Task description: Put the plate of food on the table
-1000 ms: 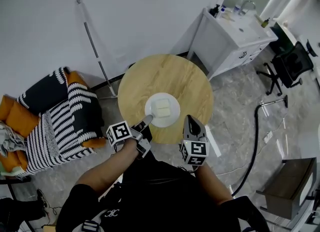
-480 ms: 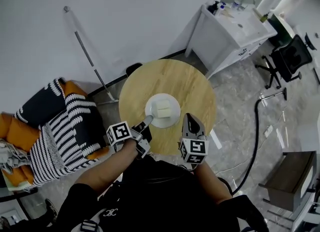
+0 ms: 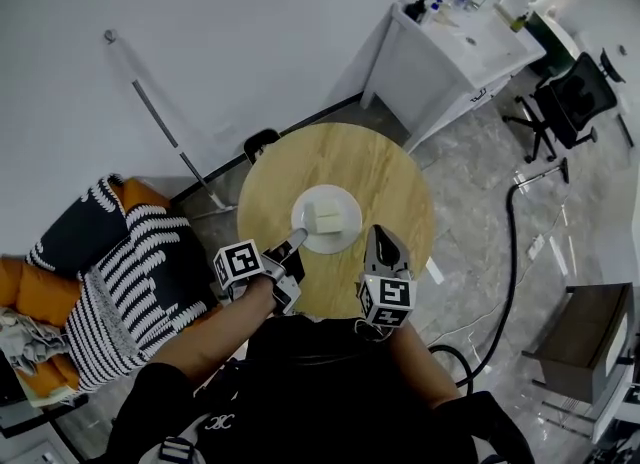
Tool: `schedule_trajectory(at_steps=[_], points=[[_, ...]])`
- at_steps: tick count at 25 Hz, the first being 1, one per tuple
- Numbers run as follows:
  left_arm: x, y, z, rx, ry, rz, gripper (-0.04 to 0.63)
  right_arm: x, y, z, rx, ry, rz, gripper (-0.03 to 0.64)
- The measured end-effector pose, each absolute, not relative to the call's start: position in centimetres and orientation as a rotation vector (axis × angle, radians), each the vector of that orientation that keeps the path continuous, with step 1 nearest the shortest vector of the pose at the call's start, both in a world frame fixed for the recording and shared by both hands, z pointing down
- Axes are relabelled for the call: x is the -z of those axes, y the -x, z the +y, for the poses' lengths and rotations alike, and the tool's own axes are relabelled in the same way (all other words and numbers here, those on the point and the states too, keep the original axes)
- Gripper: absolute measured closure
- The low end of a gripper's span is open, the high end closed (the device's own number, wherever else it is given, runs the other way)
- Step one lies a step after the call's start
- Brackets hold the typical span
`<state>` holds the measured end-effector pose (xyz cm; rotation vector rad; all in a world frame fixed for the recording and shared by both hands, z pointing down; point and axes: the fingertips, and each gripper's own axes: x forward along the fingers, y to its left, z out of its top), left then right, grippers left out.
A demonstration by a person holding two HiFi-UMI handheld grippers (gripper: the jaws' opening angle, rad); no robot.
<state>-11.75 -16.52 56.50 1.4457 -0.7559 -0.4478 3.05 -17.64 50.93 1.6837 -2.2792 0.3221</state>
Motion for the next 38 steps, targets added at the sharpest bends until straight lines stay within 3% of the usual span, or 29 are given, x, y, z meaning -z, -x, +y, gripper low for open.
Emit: schedule_trajectory(at_steps=[30, 38], points=[[-62.1, 9.6, -19.4, 0.553, -1.4, -0.749, 0.577, -52.1, -7.7, -18.6, -0.378, -1.567, -2.272, 0.609], [-65.9, 9.7, -19.7, 0.466, -1.397, -0.792, 0.577, -52.9, -10.0, -18.4, -0.4, -1.593, -2.223, 0.609]])
